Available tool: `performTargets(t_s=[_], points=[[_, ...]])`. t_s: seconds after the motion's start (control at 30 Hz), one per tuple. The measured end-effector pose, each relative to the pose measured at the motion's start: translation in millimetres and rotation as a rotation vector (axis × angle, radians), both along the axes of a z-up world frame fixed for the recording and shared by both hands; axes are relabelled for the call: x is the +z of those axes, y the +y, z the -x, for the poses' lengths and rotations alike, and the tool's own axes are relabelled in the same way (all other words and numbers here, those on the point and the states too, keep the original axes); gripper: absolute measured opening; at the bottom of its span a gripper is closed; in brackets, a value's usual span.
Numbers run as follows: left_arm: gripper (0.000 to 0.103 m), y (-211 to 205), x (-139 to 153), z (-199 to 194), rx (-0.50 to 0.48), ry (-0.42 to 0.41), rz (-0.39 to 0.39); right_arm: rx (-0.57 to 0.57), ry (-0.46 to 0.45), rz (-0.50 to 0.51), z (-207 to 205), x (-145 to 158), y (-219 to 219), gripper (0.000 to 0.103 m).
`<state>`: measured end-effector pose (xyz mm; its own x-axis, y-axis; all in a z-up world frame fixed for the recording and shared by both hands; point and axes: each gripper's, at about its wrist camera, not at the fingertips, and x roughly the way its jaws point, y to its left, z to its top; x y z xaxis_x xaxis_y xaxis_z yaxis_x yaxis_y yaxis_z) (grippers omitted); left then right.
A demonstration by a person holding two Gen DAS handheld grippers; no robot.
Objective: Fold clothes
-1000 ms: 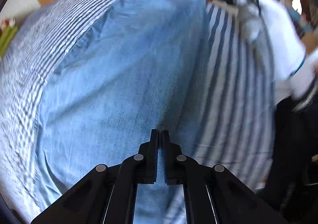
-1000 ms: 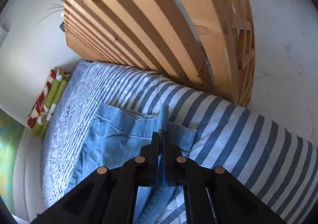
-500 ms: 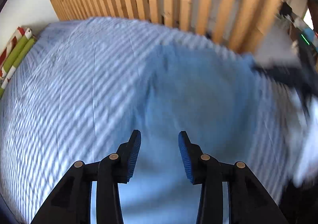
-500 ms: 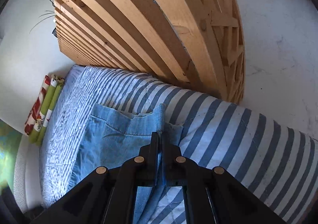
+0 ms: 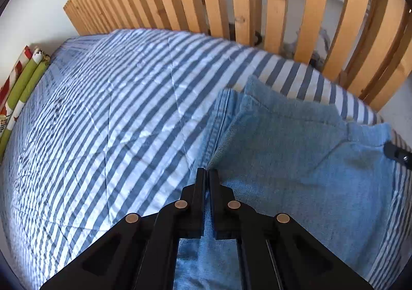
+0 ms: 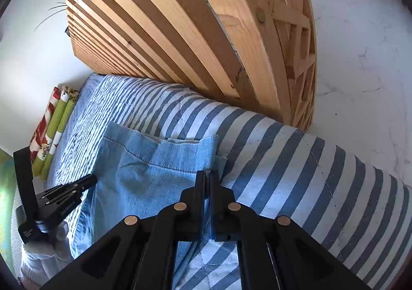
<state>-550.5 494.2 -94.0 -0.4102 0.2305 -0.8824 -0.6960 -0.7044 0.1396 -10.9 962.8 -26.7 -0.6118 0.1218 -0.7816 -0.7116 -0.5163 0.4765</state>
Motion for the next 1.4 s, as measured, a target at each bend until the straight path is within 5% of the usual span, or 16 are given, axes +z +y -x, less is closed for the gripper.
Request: performTargets(t_s=[0.17,0.3,0.4,0.53,0.63,0.73,0.83,0.97,1.07,1.23,1.4], points=[[0.002,-3.4,-10.1,13.9,0.048,-0.039,0.038,-0.004,-0.007,-0.019,0.5,0.6,-4.0,0.003],[0.002,-11.9,-12.7,28.1,0.094,-0.058,-0.016,-0.001,0.022,-0.047,0.3,6.8,-5.7,0.003],[0.004,-13.7,-19.6,42.9,0.136,-0.042,-0.033,-0.001,-0.043,-0.070,7.9,-0.6,-7.5,0.003],[0.007,-2.8,-23.3,39.0,0.129,0.079,0.153,0.009,-0.104,-0.176,11.2,8.8,-15.9,0.003],[0.009,-32.6,5.5,31.9,0.165,0.023,0.029,-0.001,-0.085,-0.173,1.9,14.2,-13.6,0.007],[0.030,-70.5,35.8,-3.3,0.095,0.007,-0.051,-0.032,-0.045,-0.173,-14.8,23.6,-9.6,0.007],[0.032,-124.3,62.6,-57.2,0.062,0.014,-0.064,0.025,0.021,-0.170,-17.9,33.8,-15.1,0.008],[0.032,-217.7,87.3,-128.6,0.167,0.023,-0.061,0.280,0.115,-0.053,-19.6,35.8,-48.3,0.010],[0.042,-317.8,103.1,-176.9,0.357,0.022,-0.095,0.454,0.110,-0.112,-11.3,39.2,-93.2,0.010],[0.043,-488.6,128.6,-273.1,0.727,0.104,-0.093,0.764,0.116,-0.148,-1.8,36.1,-191.1,0.010],[0.050,-640.2,124.1,-361.5,1.079,0.153,-0.104,0.957,0.101,-0.133,7.9,22.9,-285.7,0.010]])
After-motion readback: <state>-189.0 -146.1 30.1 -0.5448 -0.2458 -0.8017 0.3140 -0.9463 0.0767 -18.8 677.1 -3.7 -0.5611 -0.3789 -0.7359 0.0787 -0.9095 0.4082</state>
